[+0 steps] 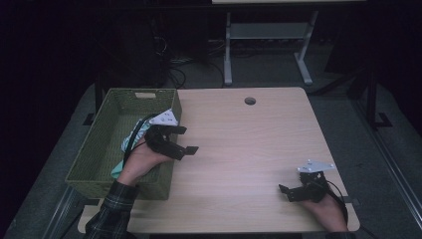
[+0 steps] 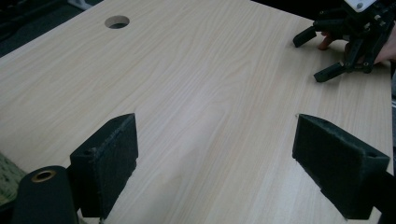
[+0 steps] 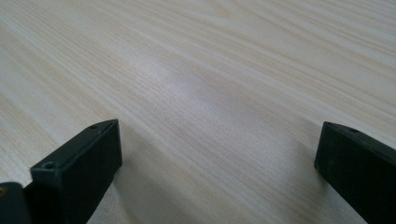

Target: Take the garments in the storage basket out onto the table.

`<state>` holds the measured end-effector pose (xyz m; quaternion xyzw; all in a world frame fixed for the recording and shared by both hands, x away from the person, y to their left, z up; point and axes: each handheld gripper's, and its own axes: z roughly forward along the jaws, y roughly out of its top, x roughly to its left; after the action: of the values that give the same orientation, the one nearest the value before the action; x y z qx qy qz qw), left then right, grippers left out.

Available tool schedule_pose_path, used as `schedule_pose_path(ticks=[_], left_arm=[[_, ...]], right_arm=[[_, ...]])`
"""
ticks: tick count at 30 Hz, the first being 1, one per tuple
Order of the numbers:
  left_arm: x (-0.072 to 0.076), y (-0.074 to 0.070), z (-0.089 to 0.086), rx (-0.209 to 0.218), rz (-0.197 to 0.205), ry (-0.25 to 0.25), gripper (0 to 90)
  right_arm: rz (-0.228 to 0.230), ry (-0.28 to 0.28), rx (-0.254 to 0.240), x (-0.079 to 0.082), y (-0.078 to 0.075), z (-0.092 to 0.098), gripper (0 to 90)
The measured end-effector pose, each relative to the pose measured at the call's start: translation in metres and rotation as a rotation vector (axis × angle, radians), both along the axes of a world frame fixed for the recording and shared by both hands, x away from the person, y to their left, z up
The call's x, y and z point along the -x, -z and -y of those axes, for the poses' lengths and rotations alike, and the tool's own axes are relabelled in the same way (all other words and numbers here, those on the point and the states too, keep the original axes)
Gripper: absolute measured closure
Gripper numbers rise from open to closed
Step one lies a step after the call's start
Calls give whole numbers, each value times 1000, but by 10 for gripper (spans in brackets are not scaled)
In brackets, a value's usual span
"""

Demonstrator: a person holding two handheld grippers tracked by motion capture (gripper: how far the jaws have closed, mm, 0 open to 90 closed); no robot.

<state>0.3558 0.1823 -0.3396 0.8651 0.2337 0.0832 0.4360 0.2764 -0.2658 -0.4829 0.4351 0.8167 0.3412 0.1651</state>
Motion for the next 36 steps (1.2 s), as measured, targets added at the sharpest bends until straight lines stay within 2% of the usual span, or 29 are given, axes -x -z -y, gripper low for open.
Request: schedule_pose_path(ticks=[20, 26, 29, 31, 36], left_arm=[[-5, -1, -26, 6, -4, -57, 137], [-8, -1, -37, 4, -1, -90, 139], [-9, -1, -43, -33, 14, -112, 140], [-10, -2, -49, -14, 8, -127, 140], [-12, -3, -61, -15, 12, -157, 141]], right_arm=[[0, 0, 0, 0, 0, 0, 3], [-1, 0, 0, 0, 0, 0, 3], [-1, 0, 0, 0, 0, 0, 3], [-1, 0, 0, 0, 0, 0, 3], [-1, 0, 0, 0, 0, 0, 3]])
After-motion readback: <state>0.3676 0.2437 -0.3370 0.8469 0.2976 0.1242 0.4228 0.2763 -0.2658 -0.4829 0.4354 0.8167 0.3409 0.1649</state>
